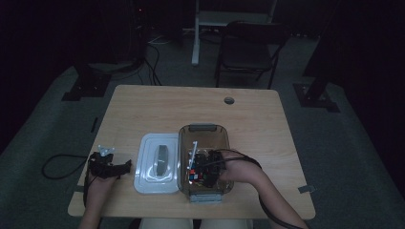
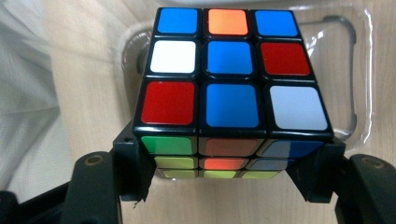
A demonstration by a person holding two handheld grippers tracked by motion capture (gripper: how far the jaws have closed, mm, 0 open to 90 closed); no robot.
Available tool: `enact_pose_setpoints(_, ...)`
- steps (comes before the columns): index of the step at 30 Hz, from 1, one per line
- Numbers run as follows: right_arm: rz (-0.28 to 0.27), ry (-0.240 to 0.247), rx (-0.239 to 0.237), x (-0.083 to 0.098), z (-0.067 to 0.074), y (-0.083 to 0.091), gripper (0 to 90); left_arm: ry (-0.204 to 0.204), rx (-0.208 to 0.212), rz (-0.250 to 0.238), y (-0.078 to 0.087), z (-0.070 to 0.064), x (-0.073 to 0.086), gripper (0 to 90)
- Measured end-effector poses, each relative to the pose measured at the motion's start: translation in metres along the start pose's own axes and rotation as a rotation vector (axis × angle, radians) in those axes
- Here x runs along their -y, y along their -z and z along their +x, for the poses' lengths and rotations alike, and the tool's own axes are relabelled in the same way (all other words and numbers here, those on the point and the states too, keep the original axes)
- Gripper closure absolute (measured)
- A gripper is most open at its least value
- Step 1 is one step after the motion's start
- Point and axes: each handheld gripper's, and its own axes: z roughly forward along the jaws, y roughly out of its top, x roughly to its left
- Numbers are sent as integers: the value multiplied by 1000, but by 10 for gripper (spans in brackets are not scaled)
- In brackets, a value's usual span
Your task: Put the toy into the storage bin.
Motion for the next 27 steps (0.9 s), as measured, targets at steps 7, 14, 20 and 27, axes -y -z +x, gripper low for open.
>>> enact_pose_setpoints(7, 79, 17, 17, -4, 0, -7, 339, 0, 0, 0, 0, 0, 0, 8)
enact_pose_setpoints(14, 97, 17, 2, -5, 0, -7, 338, 0, 1, -1, 0, 0, 0, 8)
enact_pose_setpoints(20, 103, 19, 1, -5, -1, -8, 337, -2, 2, 1, 0, 0, 0, 8)
enact_pose_setpoints(27, 99, 3, -8, -3, -3, -7, 335, -2, 2, 0, 0, 0, 0, 8)
